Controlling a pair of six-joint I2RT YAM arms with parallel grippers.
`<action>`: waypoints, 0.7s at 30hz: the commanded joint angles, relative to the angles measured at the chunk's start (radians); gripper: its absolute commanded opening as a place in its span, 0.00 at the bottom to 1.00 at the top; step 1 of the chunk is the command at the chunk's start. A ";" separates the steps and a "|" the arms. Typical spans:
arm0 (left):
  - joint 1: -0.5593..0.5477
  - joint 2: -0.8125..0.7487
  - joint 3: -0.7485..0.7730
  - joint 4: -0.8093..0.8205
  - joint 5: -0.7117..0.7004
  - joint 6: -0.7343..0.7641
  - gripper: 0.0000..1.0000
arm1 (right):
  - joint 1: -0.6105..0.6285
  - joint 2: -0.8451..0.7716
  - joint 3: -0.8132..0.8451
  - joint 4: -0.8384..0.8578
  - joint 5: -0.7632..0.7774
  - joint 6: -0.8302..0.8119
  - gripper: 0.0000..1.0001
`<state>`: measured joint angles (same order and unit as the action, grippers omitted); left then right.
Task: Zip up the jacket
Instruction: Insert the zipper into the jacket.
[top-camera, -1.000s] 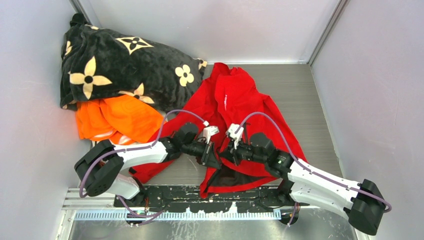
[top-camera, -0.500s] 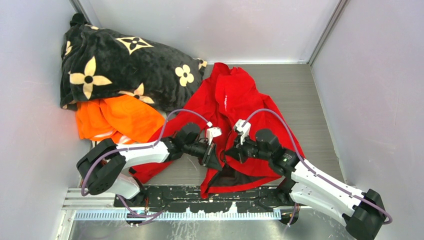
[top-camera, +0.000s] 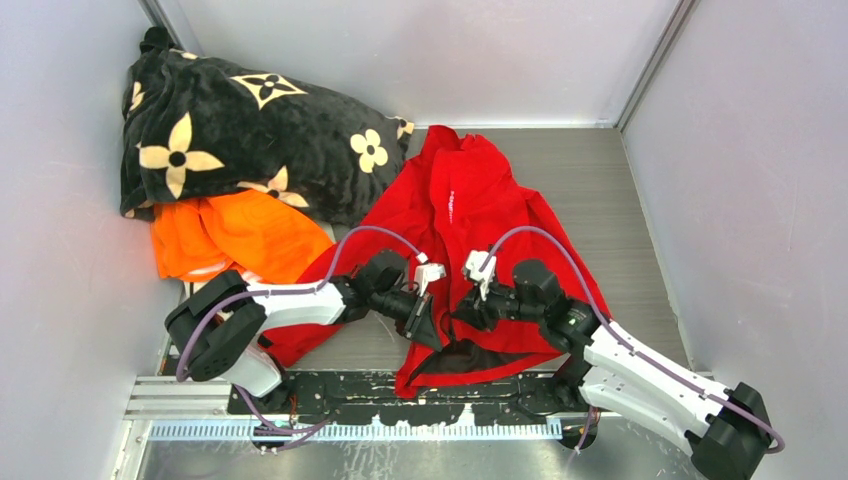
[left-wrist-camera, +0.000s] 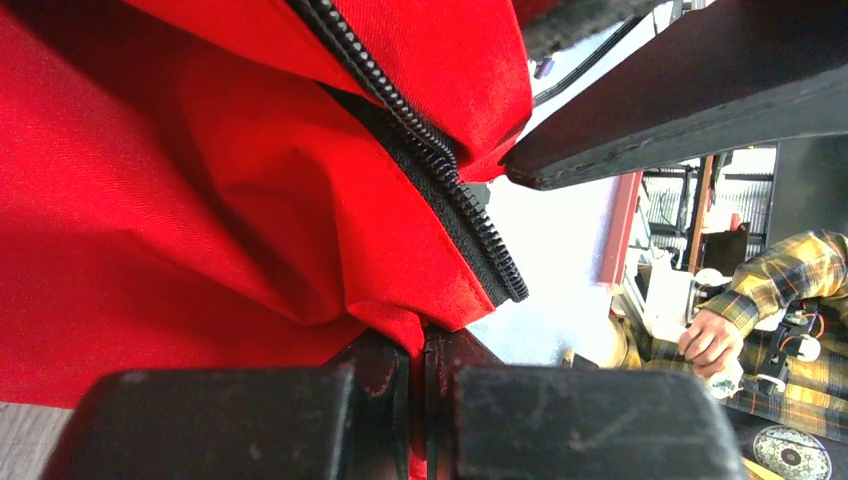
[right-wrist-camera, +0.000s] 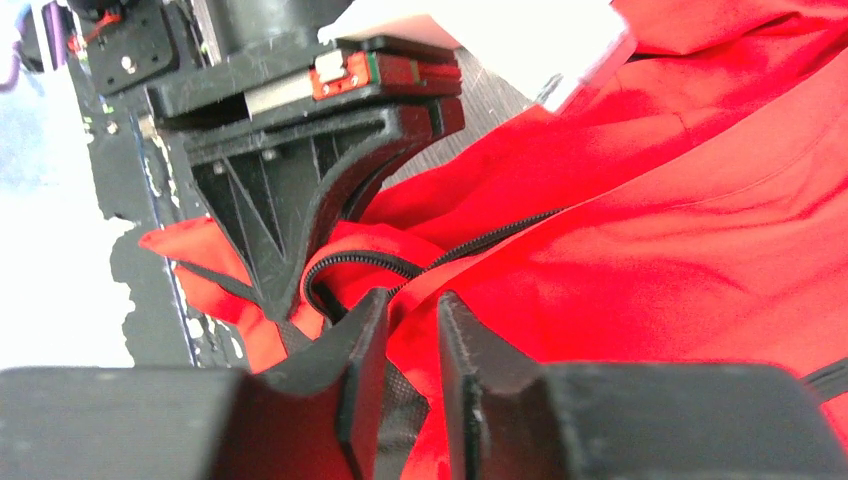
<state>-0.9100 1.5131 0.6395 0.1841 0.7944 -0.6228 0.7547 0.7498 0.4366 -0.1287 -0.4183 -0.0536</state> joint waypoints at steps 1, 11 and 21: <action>-0.006 -0.011 0.010 0.005 0.064 -0.024 0.00 | -0.004 -0.025 0.053 -0.061 -0.042 -0.122 0.34; -0.003 -0.007 0.000 0.012 0.093 -0.031 0.00 | -0.004 -0.170 0.134 -0.338 -0.210 -0.508 0.50; -0.003 0.002 -0.007 0.045 0.111 -0.054 0.00 | 0.151 -0.227 0.079 -0.372 -0.248 -0.714 0.48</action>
<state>-0.9096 1.5146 0.6384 0.1898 0.8402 -0.6552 0.8417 0.5301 0.5274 -0.4984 -0.6518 -0.6193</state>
